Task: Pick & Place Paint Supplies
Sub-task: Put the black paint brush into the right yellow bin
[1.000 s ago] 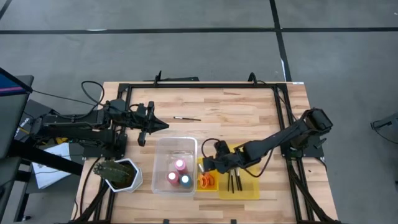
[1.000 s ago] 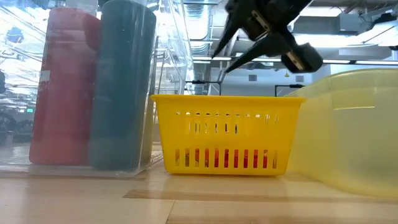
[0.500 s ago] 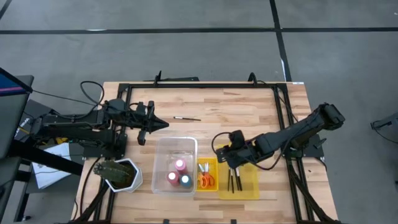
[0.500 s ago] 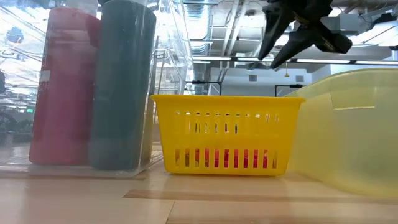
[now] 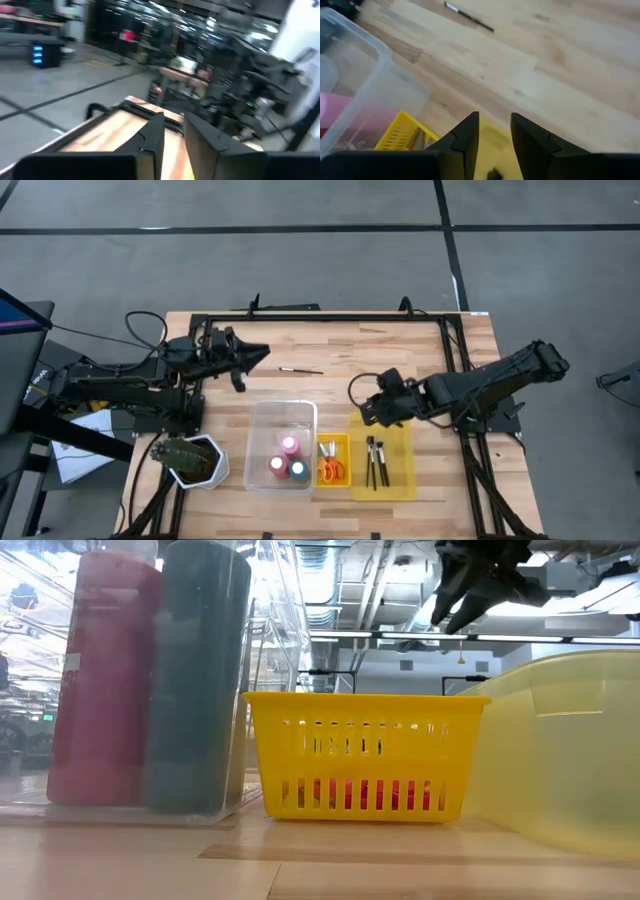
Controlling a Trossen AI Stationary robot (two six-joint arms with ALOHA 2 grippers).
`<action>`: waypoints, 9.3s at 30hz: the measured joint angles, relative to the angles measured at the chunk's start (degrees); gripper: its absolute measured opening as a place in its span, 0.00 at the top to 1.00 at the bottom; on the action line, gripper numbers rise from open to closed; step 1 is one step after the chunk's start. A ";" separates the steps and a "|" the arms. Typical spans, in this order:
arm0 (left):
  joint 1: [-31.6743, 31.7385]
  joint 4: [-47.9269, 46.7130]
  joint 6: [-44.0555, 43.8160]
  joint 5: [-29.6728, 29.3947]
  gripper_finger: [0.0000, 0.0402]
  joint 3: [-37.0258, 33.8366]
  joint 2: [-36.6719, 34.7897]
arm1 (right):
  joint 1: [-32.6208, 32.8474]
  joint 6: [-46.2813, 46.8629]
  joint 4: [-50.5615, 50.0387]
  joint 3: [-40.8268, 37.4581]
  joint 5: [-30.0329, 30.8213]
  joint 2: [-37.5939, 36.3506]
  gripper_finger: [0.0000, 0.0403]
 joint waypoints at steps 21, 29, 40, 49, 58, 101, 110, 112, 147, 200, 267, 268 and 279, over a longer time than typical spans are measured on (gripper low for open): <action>17.97 -4.79 7.15 0.64 0.61 3.76 16.57 | -16.56 -13.95 3.45 0.00 -1.33 -11.21 0.73; 26.42 -11.61 29.99 19.21 0.61 3.78 23.67 | -21.36 -14.45 8.46 0.00 -8.26 -10.45 0.73; 30.34 -19.09 51.85 28.40 0.62 3.78 36.79 | -23.26 -14.33 9.69 0.00 -8.02 -10.49 0.73; 30.30 -19.06 56.54 27.95 0.64 5.73 46.33 | -27.03 -20.03 9.62 0.00 -12.57 -10.49 0.73; 30.34 -20.56 56.65 27.92 0.64 8.41 51.32 | -28.05 -23.89 9.21 0.00 -16.33 -10.49 0.73; 34.04 -23.14 59.15 32.72 0.64 8.46 53.64 | -28.10 -23.43 7.81 0.00 -17.70 -10.49 0.73; 33.40 -22.24 58.96 33.71 0.65 8.68 57.33 | -28.78 -23.23 7.87 0.00 -17.82 -10.49 0.73; 33.40 -21.67 58.88 33.95 0.66 8.67 57.70 | -28.73 -23.23 7.87 0.00 -18.32 -10.49 0.73; 33.42 -23.19 57.42 29.32 1.00 8.15 53.13 | -28.69 -23.45 7.79 0.00 -18.75 -10.49 0.73; 15.36 -29.44 55.30 14.16 1.00 28.62 41.01 | -32.91 -56.03 16.94 0.01 -30.97 -10.49 0.73; 7.34 -27.07 56.37 5.19 1.00 35.93 41.07 | -33.26 -80.45 -6.03 31.10 -32.08 13.62 0.62; 7.34 -27.05 56.37 5.21 1.00 35.93 41.07 | -33.26 -80.45 -6.02 31.10 -32.08 13.62 0.62; 7.34 -27.10 56.11 5.21 1.00 35.93 41.07 | -33.19 -80.45 -7.28 31.10 -32.26 13.62 0.77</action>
